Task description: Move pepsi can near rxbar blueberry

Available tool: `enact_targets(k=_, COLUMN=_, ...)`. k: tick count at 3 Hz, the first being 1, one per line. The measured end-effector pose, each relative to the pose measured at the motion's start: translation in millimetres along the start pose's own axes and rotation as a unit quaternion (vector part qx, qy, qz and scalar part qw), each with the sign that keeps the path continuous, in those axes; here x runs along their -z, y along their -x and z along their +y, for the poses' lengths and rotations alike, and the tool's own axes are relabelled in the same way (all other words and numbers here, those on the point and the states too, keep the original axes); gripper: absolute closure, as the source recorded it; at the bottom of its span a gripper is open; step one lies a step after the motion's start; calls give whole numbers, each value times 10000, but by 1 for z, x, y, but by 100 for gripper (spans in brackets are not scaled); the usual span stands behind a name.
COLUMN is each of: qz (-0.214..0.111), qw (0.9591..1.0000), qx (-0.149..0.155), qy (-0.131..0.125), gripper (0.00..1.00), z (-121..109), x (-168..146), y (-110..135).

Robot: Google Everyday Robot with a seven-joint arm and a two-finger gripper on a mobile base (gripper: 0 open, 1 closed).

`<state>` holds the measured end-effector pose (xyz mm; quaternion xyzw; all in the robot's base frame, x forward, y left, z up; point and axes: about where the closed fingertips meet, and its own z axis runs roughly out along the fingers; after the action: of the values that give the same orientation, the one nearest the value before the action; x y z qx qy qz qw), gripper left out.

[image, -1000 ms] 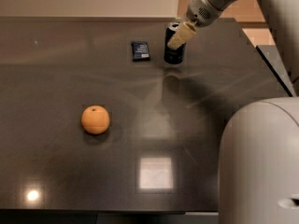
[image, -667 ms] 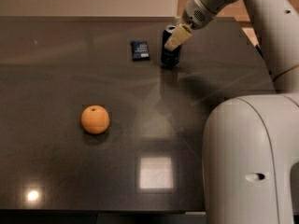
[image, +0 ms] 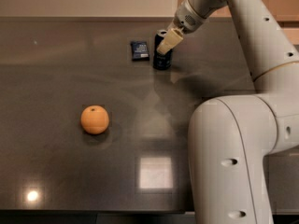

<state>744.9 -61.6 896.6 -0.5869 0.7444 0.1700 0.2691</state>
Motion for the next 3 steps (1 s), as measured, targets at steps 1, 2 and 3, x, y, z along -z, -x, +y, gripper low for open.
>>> enact_targets(k=1, qz=-22, qw=10000, qx=-3, qy=-23, gripper=37, z=-2, x=-3, y=1)
enact_targets(k=2, qz=-47, qw=10000, qx=-6, qy=-34, gripper=6, z=-5, x=-9, y=3)
enact_targets(k=3, qz=-56, qw=10000, qx=-7, qy=-36, gripper=0, z=-6, x=-12, y=4)
